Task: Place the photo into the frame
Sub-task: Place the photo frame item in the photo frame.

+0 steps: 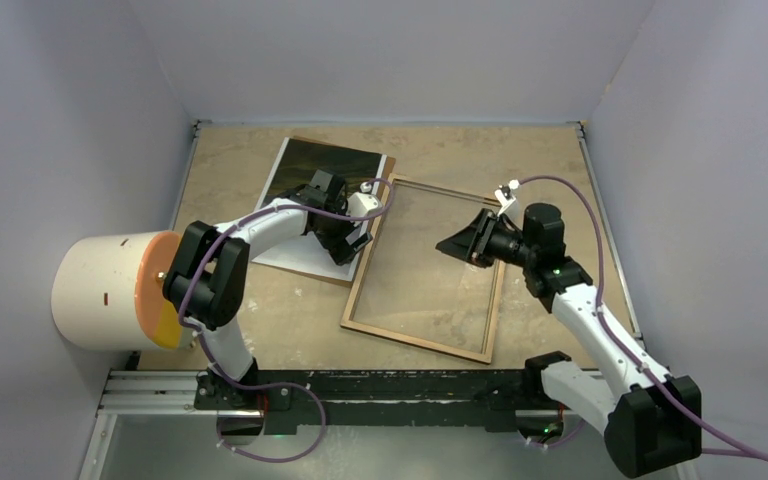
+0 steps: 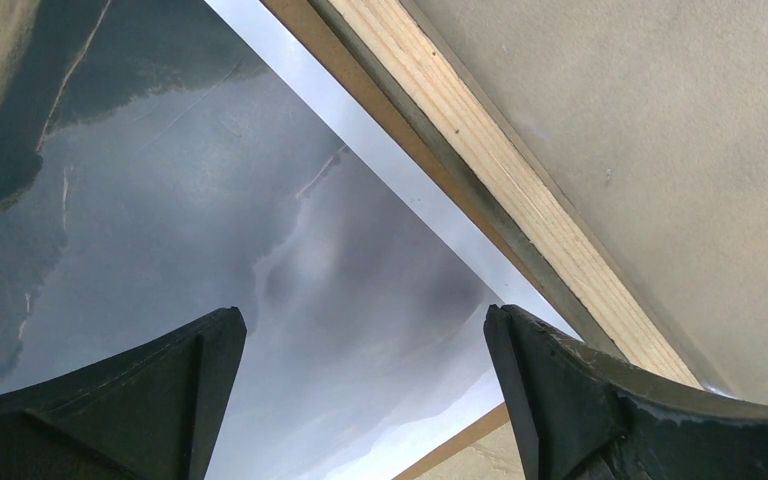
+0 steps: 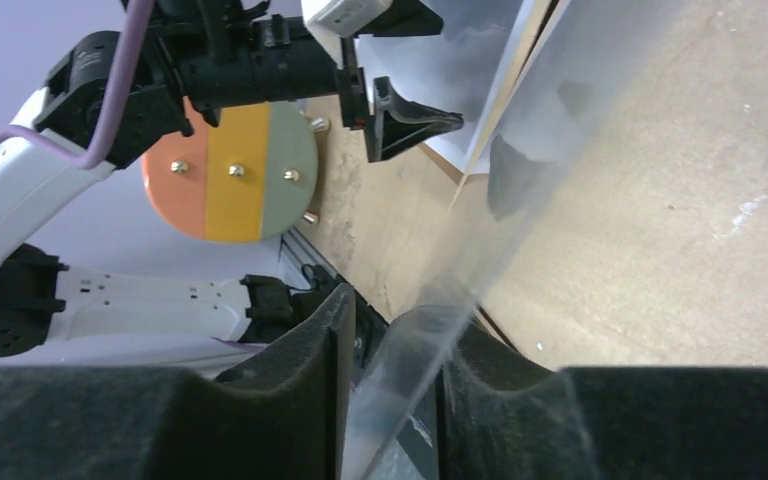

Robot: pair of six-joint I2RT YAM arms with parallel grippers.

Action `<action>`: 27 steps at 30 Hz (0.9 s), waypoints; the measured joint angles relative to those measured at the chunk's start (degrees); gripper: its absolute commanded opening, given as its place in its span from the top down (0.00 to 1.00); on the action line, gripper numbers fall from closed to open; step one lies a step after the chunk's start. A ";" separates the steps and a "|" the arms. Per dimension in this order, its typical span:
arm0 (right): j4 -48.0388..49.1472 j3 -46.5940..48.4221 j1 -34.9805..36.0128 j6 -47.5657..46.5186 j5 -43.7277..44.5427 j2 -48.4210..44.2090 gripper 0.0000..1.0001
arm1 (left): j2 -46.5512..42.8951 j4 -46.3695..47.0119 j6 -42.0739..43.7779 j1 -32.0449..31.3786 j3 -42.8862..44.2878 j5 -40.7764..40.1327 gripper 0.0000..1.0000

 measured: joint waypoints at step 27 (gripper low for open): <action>-19.58 4.26 0.04 -16.96 13.60 4.59 0.01 | 0.00 0.44 0.02 0.00 -1.18 -0.07 0.00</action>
